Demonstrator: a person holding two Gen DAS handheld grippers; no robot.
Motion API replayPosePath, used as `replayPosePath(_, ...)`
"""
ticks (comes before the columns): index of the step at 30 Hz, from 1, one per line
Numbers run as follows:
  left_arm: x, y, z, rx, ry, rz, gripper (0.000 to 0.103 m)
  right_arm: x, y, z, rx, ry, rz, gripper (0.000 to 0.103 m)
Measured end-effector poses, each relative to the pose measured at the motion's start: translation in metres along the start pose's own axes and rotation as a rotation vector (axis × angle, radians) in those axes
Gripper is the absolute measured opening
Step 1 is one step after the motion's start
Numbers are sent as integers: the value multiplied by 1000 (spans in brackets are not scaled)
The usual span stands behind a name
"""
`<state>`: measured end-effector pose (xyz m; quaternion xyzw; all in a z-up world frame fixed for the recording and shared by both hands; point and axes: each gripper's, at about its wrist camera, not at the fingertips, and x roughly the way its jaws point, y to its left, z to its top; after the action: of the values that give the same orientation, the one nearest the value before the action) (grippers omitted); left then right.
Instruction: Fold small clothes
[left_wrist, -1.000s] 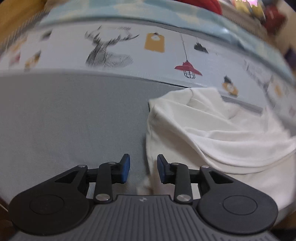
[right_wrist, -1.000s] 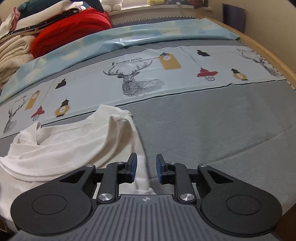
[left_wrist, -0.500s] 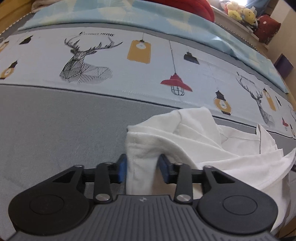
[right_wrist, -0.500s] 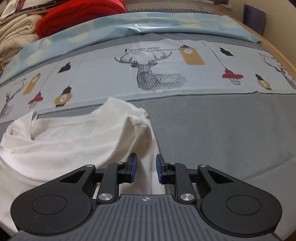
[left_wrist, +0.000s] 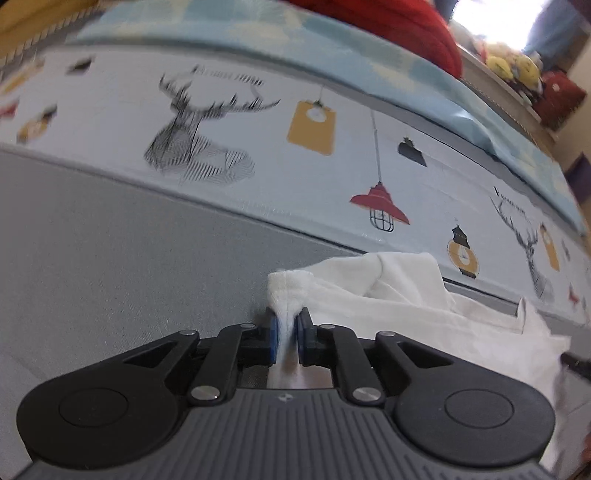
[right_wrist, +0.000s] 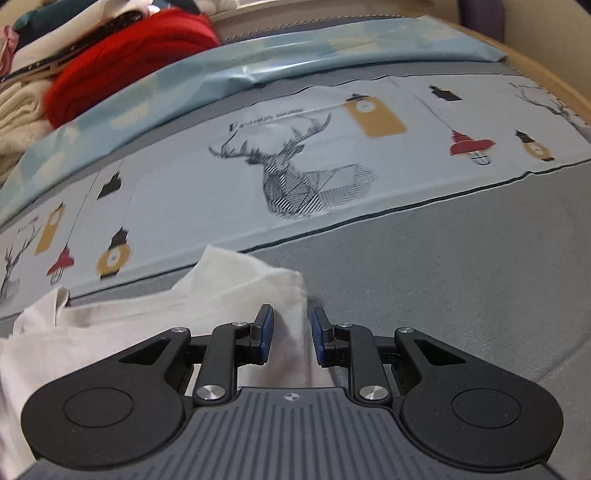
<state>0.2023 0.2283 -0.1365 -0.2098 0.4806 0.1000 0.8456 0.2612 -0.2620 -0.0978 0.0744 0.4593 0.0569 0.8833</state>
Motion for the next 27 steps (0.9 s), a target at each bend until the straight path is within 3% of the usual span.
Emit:
replayPosePath(3,4,4,-2,-19,22,2,10,3,3,-1,-18,7,2,23)
replayPosePath(5,1,2,0,4,-9,8,5,1,6,-1,-37,-14,-8,3)
replayPosePath(8,-18,-3,4,15,-117,-7,5,-15,11,3,-54,-118,-7,3)
replayPosePath(12,-36,-14,7,48,-269,-28,5,-41,4,9,45,-282,-29,3)
replayPosePath(15,-29,-20,12,46,-257,-8,10,-47,3,12,67,-357,-53,3)
replayPosePath(18,-22,-11,15,-30,-178,-12,19,-28,5,14,70,-255,-46,10)
replayPosePath(21,-25,-3,13,-54,-130,-37,21,-19,4,13,89,-166,-58,29)
replayPosePath(27,-28,10,-14,9,41,-50,24,-26,5,-1,75,-36,-24,30)
